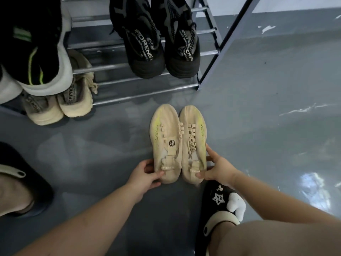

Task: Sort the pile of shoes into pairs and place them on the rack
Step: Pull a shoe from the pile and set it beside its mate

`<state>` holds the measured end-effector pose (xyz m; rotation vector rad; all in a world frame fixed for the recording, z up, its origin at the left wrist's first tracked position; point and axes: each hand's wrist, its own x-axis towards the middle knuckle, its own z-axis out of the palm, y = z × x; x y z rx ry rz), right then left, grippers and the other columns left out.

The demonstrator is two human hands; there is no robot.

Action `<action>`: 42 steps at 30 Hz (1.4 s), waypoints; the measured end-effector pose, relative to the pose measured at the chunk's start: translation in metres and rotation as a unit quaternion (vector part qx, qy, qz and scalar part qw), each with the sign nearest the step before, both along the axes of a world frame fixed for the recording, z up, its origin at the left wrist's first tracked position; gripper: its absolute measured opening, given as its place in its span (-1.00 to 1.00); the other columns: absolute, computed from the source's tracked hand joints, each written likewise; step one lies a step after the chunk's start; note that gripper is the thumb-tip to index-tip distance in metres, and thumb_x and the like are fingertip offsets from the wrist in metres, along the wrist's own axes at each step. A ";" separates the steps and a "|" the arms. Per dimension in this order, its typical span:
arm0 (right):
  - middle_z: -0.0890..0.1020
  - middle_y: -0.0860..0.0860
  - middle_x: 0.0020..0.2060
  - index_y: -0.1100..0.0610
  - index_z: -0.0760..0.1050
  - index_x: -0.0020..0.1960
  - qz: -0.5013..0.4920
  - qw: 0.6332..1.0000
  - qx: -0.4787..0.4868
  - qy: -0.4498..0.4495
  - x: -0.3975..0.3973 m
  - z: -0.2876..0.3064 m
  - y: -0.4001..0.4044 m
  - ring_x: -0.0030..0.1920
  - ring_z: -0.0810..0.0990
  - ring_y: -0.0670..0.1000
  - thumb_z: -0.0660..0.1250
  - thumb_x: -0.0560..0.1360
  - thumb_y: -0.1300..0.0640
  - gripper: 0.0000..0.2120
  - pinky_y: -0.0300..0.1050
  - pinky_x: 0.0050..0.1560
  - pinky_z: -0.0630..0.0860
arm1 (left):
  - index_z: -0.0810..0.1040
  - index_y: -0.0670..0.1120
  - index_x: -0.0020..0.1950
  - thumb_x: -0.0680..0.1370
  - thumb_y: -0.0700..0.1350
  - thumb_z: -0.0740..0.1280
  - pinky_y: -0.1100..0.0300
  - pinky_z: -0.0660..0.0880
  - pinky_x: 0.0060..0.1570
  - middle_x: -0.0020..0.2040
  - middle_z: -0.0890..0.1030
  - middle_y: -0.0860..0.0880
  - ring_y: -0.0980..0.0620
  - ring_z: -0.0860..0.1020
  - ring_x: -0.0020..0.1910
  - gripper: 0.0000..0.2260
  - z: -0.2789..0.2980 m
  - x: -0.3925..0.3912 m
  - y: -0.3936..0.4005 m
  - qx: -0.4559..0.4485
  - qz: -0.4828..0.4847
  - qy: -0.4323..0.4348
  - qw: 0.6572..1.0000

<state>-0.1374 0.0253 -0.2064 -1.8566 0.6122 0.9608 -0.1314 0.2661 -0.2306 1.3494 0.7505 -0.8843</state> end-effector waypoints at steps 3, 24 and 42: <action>0.49 0.01 0.26 -0.18 -0.04 0.54 0.000 1.000 0.011 -0.013 0.015 0.008 0.004 0.15 0.58 0.11 0.54 0.30 0.29 0.07 0.03 0.09 0.59 | 0.36 -0.11 0.33 0.47 -0.36 0.38 0.15 0.57 -0.12 0.02 0.54 0.00 -0.01 0.54 0.05 -0.53 0.008 0.009 0.010 -0.022 0.022 -0.019 0.999; 0.59 0.03 0.09 0.29 0.40 0.32 -0.039 0.987 -0.001 -0.157 0.218 0.036 0.028 0.06 0.57 0.09 0.44 0.39 0.39 -0.47 -0.10 -0.06 0.62 | 0.40 -0.21 0.33 0.49 -0.30 0.38 0.23 0.54 -0.12 0.00 0.57 -0.06 0.09 0.54 -0.19 -0.58 0.023 0.192 0.010 0.049 0.022 -0.146 0.988; 0.53 -0.02 0.29 0.07 0.25 0.48 -0.054 0.968 -0.064 -0.237 0.200 -0.022 0.038 0.29 0.49 0.01 0.55 0.32 0.04 -0.18 -0.12 0.23 0.44 | 0.34 0.03 0.42 0.44 0.24 0.32 0.05 0.37 0.25 0.29 0.53 -0.05 -0.14 0.44 0.30 -0.40 -0.012 0.197 -0.012 0.382 -0.208 -0.274 0.858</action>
